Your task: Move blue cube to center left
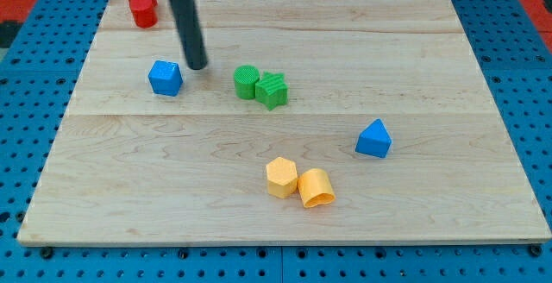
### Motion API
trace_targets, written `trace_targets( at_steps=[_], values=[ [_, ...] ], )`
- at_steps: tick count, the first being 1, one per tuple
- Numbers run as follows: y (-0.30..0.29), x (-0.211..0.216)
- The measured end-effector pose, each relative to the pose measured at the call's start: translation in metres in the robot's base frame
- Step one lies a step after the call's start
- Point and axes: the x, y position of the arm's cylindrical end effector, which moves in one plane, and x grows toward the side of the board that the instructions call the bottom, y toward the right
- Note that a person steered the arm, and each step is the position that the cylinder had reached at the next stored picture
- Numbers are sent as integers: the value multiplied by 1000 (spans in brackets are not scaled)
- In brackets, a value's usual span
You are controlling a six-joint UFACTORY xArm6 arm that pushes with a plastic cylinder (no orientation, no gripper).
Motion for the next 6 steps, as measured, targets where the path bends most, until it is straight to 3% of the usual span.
trace_targets(
  at_steps=[1,2,4,5,6],
  values=[
    [0,32],
    [-71,41],
    [-64,-4],
    [-94,21],
    [-62,37]
  ],
)
